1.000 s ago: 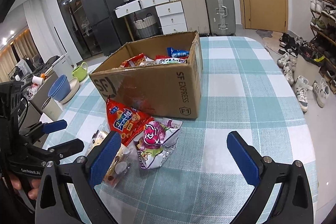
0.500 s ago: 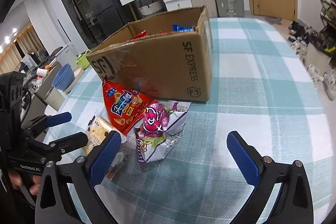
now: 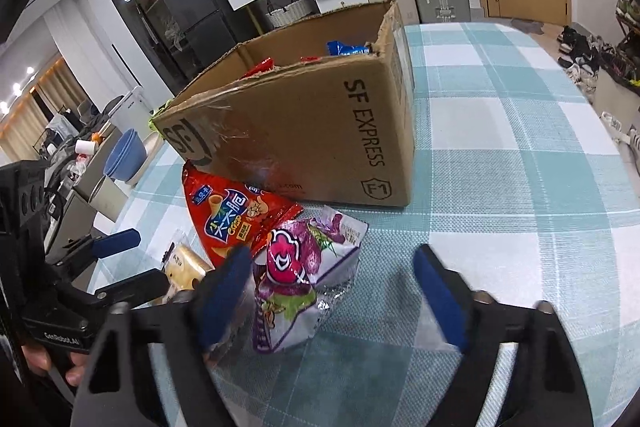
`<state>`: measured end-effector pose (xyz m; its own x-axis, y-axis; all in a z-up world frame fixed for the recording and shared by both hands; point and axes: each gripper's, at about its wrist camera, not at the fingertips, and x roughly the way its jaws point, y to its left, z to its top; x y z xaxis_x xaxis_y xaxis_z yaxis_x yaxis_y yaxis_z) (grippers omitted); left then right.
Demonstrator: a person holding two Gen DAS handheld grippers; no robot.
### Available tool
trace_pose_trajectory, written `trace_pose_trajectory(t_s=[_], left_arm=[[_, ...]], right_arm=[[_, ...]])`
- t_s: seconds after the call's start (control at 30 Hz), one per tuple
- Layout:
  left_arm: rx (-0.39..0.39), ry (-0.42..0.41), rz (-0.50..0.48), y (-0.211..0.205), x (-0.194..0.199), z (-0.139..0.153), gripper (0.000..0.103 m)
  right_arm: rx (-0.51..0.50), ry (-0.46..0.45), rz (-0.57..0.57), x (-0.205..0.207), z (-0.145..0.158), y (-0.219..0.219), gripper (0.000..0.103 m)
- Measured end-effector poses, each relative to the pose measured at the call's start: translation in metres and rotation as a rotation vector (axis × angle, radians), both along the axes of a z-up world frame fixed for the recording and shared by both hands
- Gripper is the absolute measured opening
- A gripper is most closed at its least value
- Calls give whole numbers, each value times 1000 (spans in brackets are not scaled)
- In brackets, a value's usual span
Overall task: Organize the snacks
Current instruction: 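Move both grippers back toward the remaining snacks in front of the box, then close the right gripper on the pink candy bag while the left grips a small red chocolate packet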
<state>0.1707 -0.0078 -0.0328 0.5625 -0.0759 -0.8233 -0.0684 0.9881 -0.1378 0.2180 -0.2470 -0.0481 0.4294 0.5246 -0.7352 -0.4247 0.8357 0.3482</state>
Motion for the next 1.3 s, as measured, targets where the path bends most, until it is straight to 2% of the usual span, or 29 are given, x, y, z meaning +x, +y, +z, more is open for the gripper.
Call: trace_pose_trajectory(t_s=[0.07, 0.13, 0.2, 0.3, 0.5, 0.6, 0.87, 1.3], left_arm=[[-1, -6, 3, 1, 1, 0, 102], [-4, -3, 2, 3, 2, -1, 102], [-4, -4, 5, 4, 2, -1, 102], [-30, -10, -11, 5, 1, 0, 102], [-94, -4, -68, -3, 1, -2, 102], [-98, 5, -111, -16, 4, -3, 102], [-11, 13, -181, -47, 7, -4, 102], [138, 41, -230, -84, 9, -6, 102]], right_arm=[[17, 8, 6, 3, -2, 3, 67], [18, 17, 15, 4, -5, 6, 62], [38, 10, 16, 3, -6, 7, 50], [32, -19, 3, -1, -4, 7, 46], [31, -39, 3, -11, -2, 5, 44], [32, -38, -1, -14, -2, 4, 44], [42, -59, -32, -18, 5, -9, 44], [65, -70, -95, -24, 13, -37, 44]])
